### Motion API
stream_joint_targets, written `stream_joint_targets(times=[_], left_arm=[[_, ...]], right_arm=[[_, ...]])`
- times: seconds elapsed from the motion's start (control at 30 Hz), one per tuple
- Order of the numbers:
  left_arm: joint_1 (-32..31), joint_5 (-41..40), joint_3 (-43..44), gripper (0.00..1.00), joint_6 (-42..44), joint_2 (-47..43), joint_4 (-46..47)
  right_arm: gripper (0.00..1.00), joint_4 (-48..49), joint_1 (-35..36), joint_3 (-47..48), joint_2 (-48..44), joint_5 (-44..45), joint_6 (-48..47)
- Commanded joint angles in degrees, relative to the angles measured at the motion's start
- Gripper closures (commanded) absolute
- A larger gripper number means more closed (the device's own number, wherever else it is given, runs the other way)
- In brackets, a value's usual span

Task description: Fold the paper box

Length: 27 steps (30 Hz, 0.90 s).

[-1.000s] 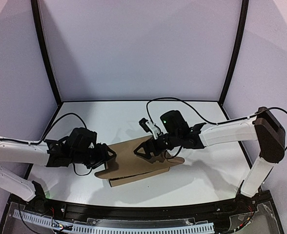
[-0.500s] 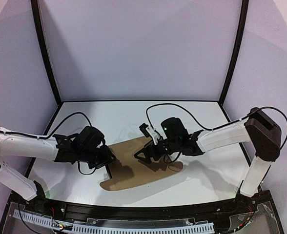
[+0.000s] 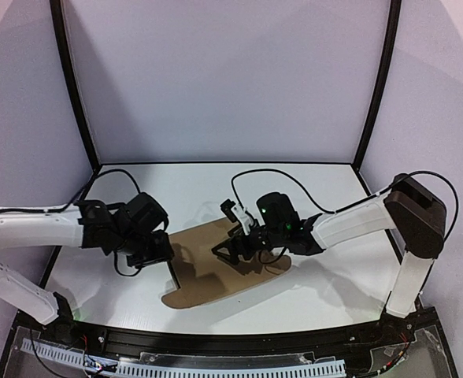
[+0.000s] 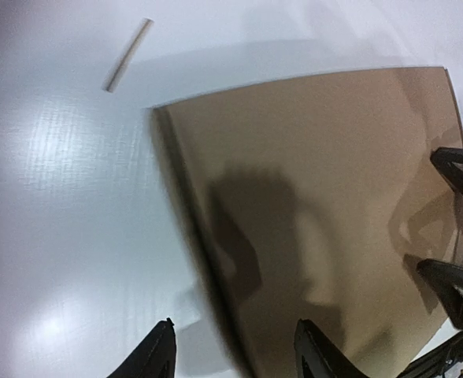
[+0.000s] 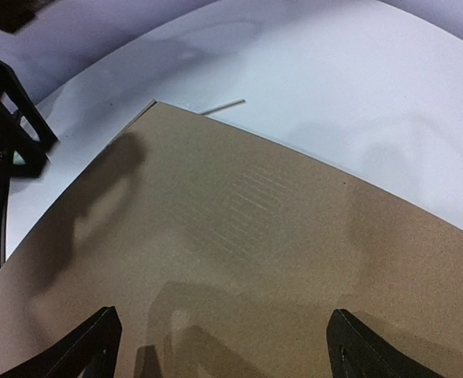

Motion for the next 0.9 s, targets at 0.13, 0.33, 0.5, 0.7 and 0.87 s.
stream_joint_targets(times=[0.13, 0.33, 0.5, 0.7, 0.87], left_arm=[[0.19, -5.82, -2.38, 0.28, -0.90, -11.32, -6.29], [0.29, -3.66, -9.25, 0.13, -1.79, -10.40, 12.28], [0.30, -0.81, -5.45, 0.12, -0.58, 0.07, 14.49], [0.30, -1.49, -2.39, 0.35, -0.24, 8.80, 8.74], [0.20, -3.32, -1.65, 0.44, 0.33, 12.82, 6.31]], right_arm=[[0.07, -19.21, -1.54, 3.83, -5.65, 1.46, 0.56], [0.06, -28.15, -1.58, 7.48, -9.50, 6.45, -4.03], [0.05, -31.80, -1.59, 5.00, -12.78, 9.02, -3.86], [0.05, -34.46, -1.66, 1.94, -11.76, 19.27, -6.33], [0.06, -36.40, -1.66, 1.11, -9.72, 24.22, -6.31]])
